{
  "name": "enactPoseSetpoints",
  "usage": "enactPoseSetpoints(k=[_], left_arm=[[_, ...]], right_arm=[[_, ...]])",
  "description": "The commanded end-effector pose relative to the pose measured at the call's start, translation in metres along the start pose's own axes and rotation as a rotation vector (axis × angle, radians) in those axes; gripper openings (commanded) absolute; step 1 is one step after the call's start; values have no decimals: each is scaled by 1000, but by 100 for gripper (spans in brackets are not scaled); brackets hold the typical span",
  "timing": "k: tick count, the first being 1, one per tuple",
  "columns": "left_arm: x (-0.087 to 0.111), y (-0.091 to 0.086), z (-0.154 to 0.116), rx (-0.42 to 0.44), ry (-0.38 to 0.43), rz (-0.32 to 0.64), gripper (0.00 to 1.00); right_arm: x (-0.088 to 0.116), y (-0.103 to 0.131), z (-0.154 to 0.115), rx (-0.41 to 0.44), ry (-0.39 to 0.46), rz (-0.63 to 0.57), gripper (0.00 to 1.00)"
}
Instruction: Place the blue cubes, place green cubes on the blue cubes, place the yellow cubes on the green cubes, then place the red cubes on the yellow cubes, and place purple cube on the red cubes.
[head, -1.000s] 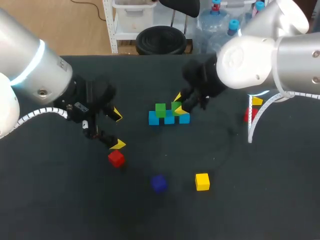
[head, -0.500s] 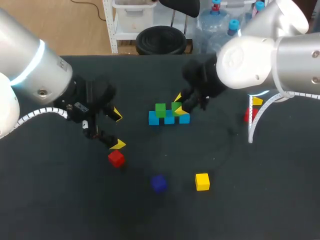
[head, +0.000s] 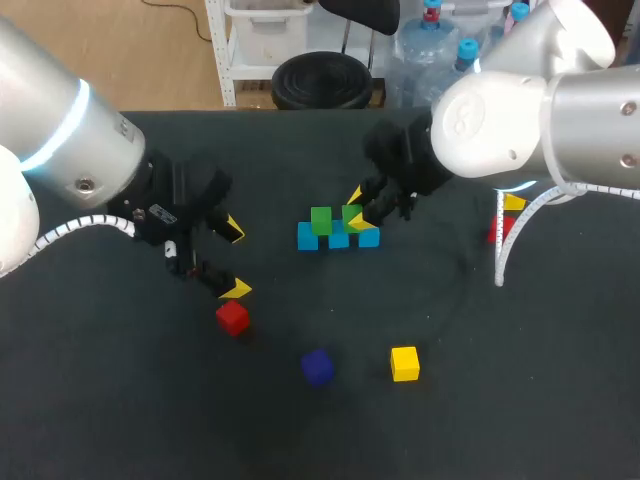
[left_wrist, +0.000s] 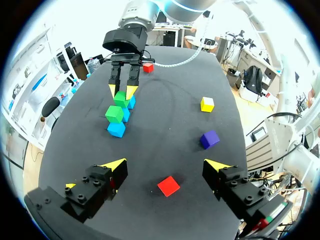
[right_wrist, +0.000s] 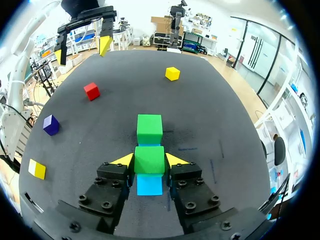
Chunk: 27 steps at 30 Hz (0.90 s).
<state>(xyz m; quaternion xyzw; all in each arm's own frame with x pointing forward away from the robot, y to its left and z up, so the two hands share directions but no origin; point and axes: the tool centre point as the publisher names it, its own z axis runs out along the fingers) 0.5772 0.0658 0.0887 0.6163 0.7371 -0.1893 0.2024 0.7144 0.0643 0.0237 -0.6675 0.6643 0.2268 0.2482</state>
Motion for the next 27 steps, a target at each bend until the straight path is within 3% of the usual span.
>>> enactPoseSetpoints(k=[1,11,21,27], left_arm=[[1,1,0,3,-5,4,100],[1,1,0,3,-5,4,100],[1,1,0,3,-5,4,100],[1,1,0,3,-5,4,100]], right_arm=[[0,-1,1,-1,-1,1,19],[2,-2,1,-1,0,4,18],[3,-2,1,-2,2,7,36],[2,-2,2,-3,2,9,42]])
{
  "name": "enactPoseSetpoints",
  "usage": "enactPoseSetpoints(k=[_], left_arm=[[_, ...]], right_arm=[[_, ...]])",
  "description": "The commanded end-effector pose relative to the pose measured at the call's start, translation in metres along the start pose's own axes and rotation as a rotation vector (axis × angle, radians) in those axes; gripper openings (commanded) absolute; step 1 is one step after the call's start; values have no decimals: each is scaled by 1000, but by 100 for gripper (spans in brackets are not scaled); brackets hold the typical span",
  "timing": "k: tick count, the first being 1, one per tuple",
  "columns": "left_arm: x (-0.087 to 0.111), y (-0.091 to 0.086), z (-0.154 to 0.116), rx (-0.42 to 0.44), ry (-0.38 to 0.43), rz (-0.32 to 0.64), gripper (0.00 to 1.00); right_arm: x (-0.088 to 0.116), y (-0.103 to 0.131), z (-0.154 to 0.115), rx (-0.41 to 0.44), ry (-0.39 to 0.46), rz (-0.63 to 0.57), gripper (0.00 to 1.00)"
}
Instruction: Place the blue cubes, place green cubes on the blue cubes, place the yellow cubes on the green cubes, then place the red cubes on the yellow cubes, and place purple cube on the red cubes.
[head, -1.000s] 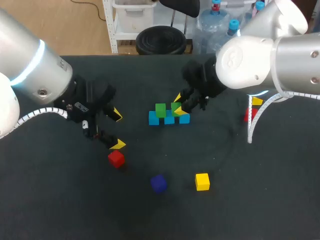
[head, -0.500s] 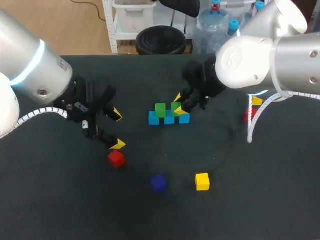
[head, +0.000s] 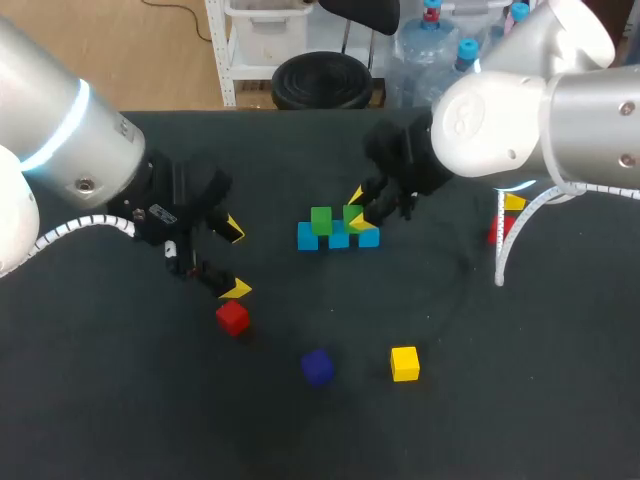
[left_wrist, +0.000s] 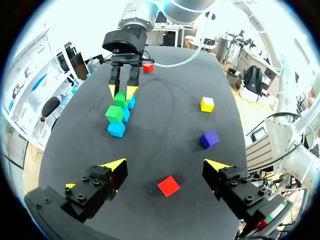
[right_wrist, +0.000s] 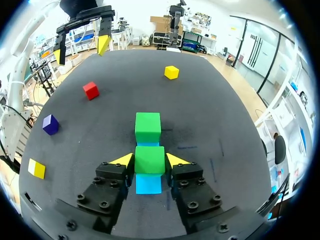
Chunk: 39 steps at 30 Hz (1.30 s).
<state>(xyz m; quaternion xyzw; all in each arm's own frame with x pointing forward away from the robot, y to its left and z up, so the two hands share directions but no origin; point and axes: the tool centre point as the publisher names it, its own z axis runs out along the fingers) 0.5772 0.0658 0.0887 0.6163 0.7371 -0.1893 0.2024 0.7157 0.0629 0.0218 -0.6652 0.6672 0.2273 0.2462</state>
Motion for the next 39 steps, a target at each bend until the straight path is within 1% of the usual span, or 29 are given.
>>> enactPoseSetpoints(k=[1,3,6,7,12,13,14,18,25,31,34,39], left_arm=[[1,1,0,3,-5,4,100],[1,1,0,3,-5,4,100],[1,1,0,3,-5,4,100],[1,1,0,3,-5,4,100],[1,1,0,3,-5,4,100],[1,1,0,3,-5,4,100],[1,1,0,3,-5,4,100],[1,1,0,3,-5,4,100],[1,1,0,3,-5,4,100],[1,1,0,3,-5,4,100],[1,1,0,3,-5,4,100],[1,1,0,3,-5,4,100]], right_arm=[[0,-1,2,-4,-1,0,43],[0,-1,2,-5,-1,0,48],[-1,-2,2,-5,-1,-1,50],[-1,-2,2,-5,-1,-1,54],[-2,-3,-3,1,2,0,88],[-2,-3,-4,3,2,0,97],[-3,-3,-6,5,2,0,100],[-4,-2,-17,18,-1,-1,100],[-2,3,-46,42,-29,11,100],[9,8,-75,68,-83,58,100],[17,13,-89,92,-81,66,100],[27,21,-113,123,-105,79,100]])
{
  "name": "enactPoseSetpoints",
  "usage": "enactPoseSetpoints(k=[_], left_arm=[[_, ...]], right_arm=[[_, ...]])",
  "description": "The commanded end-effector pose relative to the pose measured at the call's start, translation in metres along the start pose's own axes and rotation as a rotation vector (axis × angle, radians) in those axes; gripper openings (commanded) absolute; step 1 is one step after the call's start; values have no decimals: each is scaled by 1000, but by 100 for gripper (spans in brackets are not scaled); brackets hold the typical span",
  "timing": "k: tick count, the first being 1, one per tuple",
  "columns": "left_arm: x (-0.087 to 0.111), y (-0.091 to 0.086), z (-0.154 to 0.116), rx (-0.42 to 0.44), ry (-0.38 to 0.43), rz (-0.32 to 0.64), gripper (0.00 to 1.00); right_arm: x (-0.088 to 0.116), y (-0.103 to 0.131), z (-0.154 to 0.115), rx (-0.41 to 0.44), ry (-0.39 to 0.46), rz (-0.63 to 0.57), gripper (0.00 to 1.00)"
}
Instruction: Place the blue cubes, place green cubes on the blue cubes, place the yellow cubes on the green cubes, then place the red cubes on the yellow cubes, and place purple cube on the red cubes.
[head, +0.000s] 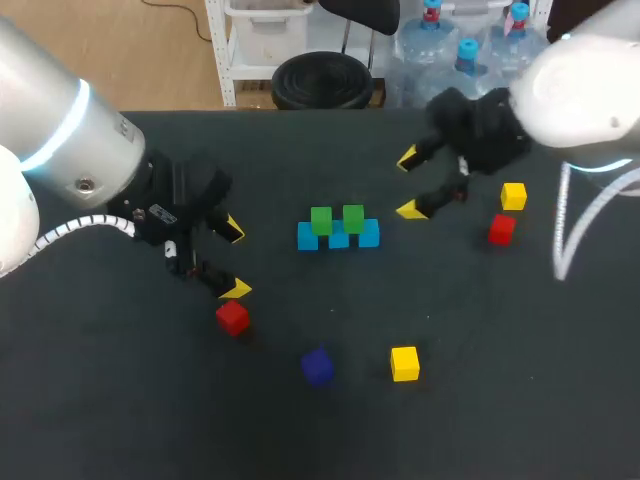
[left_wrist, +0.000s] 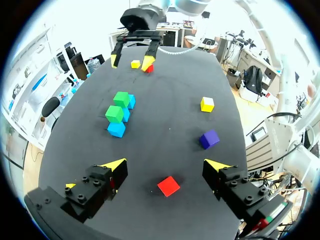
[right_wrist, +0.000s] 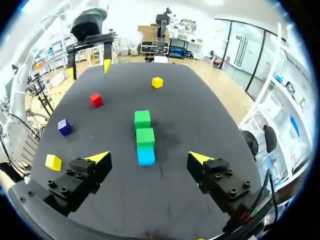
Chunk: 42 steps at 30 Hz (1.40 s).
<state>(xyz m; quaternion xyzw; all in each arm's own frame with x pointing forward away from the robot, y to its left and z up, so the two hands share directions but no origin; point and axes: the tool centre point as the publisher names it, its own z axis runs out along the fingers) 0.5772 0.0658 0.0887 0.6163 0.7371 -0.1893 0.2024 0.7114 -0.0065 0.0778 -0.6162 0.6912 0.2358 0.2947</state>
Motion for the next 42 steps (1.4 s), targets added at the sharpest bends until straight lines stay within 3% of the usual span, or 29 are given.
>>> enactPoseSetpoints(k=[1,11,19,42], left_arm=[[1,1,0,3,-4,4,100],[1,1,0,3,-4,4,100],[1,1,0,3,-4,4,100],[1,1,0,3,-4,4,100]], right_arm=[[9,18,-33,39,-24,-1,100],[31,31,-67,92,-83,44,100],[48,37,-77,111,-114,78,100],[48,42,-81,91,-99,60,100]])
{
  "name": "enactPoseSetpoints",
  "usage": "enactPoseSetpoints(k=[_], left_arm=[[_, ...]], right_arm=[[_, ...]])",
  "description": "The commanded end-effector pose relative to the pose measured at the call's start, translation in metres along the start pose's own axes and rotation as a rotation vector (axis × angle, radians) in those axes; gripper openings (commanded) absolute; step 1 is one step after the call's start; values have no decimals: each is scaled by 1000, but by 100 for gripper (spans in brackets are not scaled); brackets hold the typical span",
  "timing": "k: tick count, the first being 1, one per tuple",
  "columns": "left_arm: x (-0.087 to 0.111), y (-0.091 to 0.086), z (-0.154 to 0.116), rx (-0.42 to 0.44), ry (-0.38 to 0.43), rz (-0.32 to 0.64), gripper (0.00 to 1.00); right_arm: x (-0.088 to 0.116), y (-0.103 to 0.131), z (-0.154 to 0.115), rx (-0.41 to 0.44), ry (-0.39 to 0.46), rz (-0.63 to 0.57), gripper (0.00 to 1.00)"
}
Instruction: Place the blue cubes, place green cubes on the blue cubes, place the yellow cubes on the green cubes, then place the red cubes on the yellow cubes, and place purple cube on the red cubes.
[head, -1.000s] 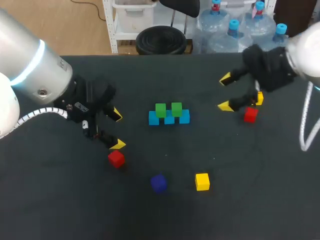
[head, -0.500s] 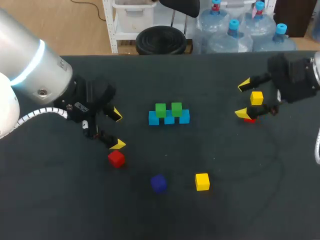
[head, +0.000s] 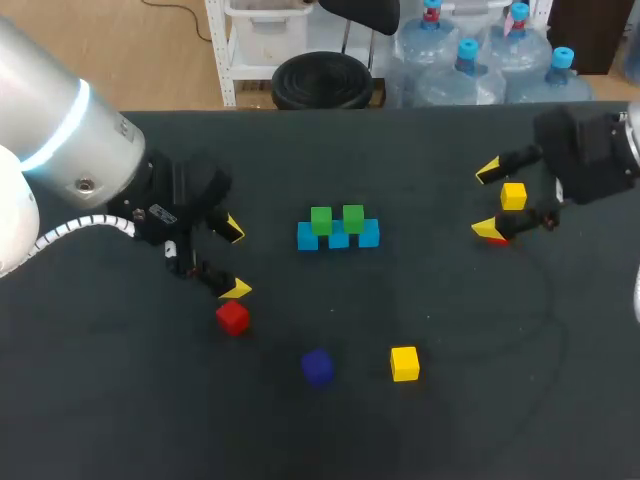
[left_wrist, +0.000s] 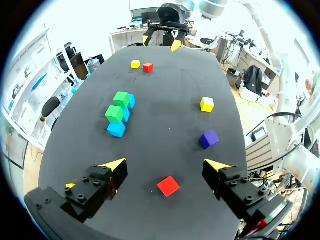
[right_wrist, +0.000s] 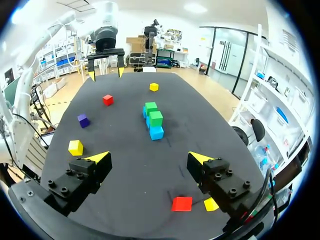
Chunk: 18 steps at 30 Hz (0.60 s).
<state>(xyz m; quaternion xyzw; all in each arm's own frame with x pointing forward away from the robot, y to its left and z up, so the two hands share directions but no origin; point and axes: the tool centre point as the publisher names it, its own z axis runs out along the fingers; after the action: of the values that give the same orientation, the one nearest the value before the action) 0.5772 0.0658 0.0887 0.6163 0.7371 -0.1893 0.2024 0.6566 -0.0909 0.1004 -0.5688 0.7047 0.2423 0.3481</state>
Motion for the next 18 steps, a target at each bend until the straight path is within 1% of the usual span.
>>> enactPoseSetpoints(k=[1,10,15,18], left_arm=[[1,1,0,3,-5,4,100],[1,1,0,3,-5,4,100],[1,1,0,3,-5,4,100],[1,1,0,3,-5,4,100]], right_arm=[[0,0,0,-1,-3,0,100],[0,0,0,-1,-3,0,100],[-9,10,1,-2,-16,-32,100],[-9,16,1,14,-9,-44,100]])
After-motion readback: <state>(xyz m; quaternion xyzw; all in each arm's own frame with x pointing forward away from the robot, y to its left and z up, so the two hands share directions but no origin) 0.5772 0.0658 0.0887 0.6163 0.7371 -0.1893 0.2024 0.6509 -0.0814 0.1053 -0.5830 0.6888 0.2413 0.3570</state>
